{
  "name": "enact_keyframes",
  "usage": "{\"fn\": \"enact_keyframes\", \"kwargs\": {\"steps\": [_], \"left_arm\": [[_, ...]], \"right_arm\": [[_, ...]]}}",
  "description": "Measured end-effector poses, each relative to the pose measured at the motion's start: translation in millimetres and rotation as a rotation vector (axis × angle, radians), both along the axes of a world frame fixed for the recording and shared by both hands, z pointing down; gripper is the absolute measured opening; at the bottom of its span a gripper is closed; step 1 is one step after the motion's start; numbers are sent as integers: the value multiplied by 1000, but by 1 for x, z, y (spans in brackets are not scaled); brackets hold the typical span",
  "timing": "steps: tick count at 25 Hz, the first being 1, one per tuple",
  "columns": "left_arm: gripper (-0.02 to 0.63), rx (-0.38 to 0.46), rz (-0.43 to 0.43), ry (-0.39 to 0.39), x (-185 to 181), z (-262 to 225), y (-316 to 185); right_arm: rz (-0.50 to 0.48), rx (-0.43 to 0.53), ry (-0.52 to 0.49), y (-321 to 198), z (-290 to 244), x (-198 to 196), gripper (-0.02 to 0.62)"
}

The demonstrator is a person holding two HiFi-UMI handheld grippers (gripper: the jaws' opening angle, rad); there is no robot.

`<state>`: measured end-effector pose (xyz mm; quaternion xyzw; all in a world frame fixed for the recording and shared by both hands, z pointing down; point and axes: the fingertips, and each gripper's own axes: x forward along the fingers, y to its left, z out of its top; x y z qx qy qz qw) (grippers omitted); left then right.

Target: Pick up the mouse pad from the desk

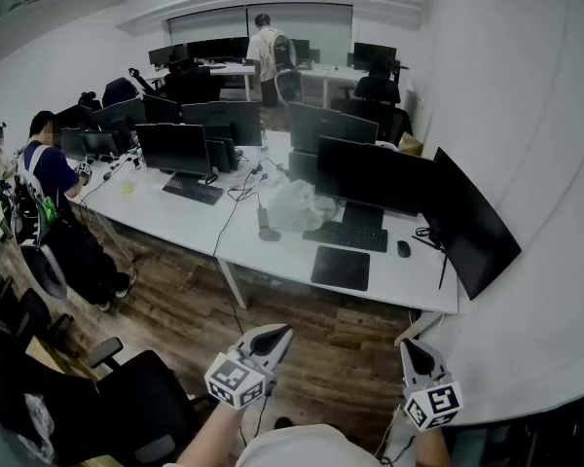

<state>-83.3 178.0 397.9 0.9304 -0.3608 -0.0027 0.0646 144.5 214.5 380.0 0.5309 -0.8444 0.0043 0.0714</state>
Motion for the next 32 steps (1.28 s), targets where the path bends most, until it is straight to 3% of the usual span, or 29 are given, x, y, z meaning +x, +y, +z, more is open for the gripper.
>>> {"fn": "enact_keyframes", "kwargs": {"steps": [13, 27, 32], "left_arm": [[14, -3, -13, -7, -3, 2, 7], [15, -31, -31, -27, -11, 22, 5], [15, -36, -18, -20, -8, 22, 7]], "right_arm": [[-18, 31, -15, 4, -1, -3, 11], [35, 6, -54, 3, 5, -2, 14], [40, -6, -58, 4, 6, -2, 69]]}}
